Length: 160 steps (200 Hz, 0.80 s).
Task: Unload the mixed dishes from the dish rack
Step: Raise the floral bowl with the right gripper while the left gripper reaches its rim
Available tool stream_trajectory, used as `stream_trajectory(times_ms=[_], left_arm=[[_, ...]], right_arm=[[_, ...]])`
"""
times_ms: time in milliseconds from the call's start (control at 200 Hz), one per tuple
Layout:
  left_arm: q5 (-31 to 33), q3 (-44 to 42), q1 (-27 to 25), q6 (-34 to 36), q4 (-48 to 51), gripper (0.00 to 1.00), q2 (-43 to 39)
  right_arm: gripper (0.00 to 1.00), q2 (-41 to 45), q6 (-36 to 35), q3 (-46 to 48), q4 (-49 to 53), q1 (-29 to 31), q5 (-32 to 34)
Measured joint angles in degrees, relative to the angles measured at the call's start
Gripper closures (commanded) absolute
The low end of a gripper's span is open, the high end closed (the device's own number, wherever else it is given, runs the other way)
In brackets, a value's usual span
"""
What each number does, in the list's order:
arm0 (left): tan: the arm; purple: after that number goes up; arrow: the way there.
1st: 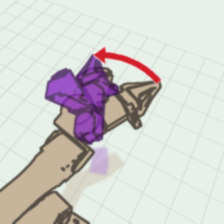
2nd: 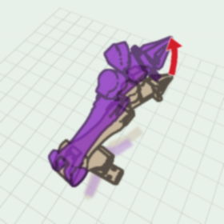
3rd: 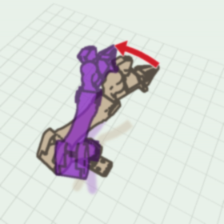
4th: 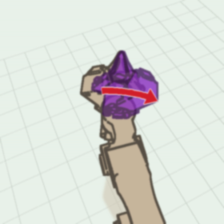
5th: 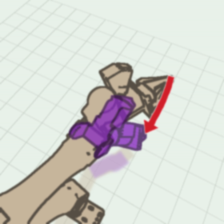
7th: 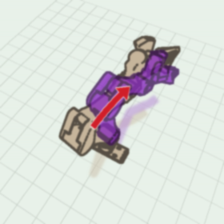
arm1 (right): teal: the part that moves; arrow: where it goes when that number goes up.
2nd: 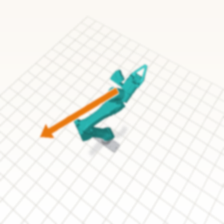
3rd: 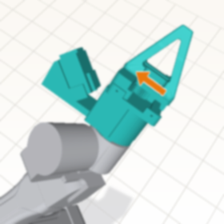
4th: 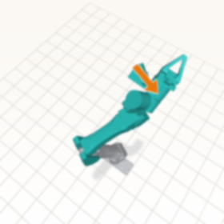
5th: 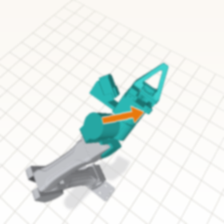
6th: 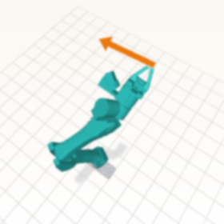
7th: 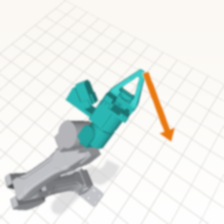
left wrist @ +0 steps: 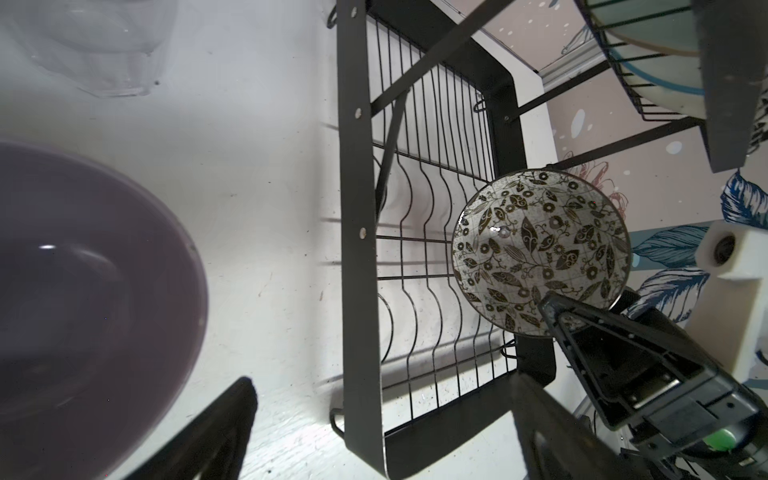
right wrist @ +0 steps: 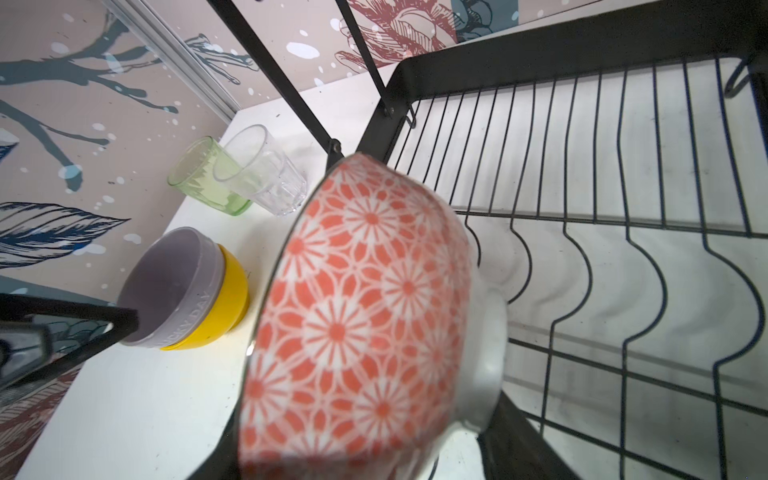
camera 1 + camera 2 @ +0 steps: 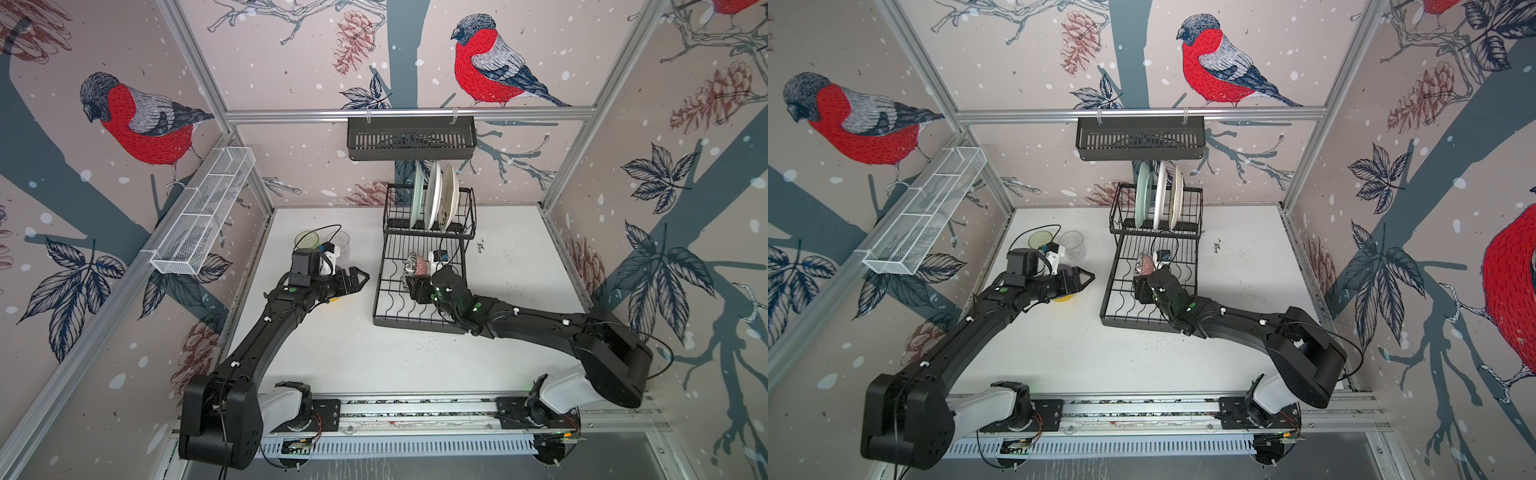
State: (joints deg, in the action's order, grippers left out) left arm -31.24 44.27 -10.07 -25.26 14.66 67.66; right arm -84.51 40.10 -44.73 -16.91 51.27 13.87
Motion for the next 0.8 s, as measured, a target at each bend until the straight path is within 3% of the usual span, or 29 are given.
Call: stream_trajectory(times_ms=[470,800], left_arm=[[4.3,-0.2,-9.9,-6.3,-5.4,0.16,3.7],[6.0,1.1,-13.0,-9.1,-6.9,0.21,5.5]], right_arm=[[0.35,11.5,0.9,6.9,-1.6,0.0,-3.3],[0.35,15.0,1.7,9.1,-1.6,0.0,-4.8]])
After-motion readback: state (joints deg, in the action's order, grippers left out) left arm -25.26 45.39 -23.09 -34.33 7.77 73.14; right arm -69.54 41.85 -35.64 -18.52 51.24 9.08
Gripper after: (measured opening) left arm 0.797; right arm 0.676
